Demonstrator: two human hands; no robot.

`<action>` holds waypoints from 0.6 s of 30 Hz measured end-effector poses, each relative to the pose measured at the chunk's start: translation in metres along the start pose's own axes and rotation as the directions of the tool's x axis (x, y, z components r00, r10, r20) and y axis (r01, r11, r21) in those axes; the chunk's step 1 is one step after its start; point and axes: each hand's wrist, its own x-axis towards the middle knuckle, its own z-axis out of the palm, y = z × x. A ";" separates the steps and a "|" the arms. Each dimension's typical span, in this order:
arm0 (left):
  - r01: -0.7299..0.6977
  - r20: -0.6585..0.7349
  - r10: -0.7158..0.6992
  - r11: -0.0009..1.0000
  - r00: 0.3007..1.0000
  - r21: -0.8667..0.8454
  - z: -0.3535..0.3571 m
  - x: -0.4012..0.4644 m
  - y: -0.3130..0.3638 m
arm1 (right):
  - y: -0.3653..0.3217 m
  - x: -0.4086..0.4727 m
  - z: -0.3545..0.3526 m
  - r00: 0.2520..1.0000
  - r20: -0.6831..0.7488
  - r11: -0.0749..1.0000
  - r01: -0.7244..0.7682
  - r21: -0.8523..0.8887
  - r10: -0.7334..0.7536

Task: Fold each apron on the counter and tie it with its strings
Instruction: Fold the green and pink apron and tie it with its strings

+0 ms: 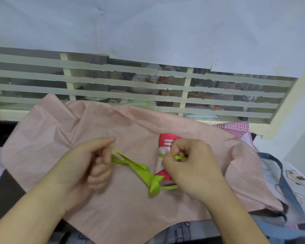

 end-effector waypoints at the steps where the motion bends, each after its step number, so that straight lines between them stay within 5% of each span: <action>1: -0.024 0.074 0.033 0.991 0.997 -0.128 0.000 -0.002 0.003 | 0.000 -0.001 0.005 0.999 0.041 0.999 0.004 -0.039 -0.002; 3: -0.099 0.179 0.129 0.981 0.975 -0.168 0.006 -0.008 0.002 | -0.001 -0.005 0.018 0.991 0.130 0.997 0.031 -0.065 -0.022; 5: -0.337 0.196 0.293 0.908 0.936 0.249 0.013 -0.008 -0.012 | -0.002 -0.007 0.028 0.983 0.180 0.997 0.044 -0.058 -0.033; 7: -0.499 0.304 0.437 0.453 0.847 0.739 0.016 -0.002 -0.030 | -0.002 -0.006 0.031 0.980 0.198 1.000 0.004 -0.014 -0.001; 8: -0.529 0.377 0.443 0.292 0.813 0.797 0.016 0.002 -0.036 | -0.002 -0.005 0.031 0.978 0.206 0.999 -0.031 0.023 0.026; 9: -0.558 0.418 0.453 0.236 0.787 0.795 0.016 0.004 -0.039 | -0.002 -0.004 0.031 0.974 0.219 0.995 -0.070 0.071 0.053; 13: -0.601 0.414 0.531 0.242 0.739 0.762 0.017 0.002 -0.036 | -0.005 -0.005 0.026 0.958 0.271 0.959 -0.163 0.230 0.097; 18: -0.566 0.352 0.544 0.294 0.762 0.771 0.016 0.000 -0.033 | -0.001 -0.003 0.025 0.930 0.345 0.924 -0.236 0.300 0.126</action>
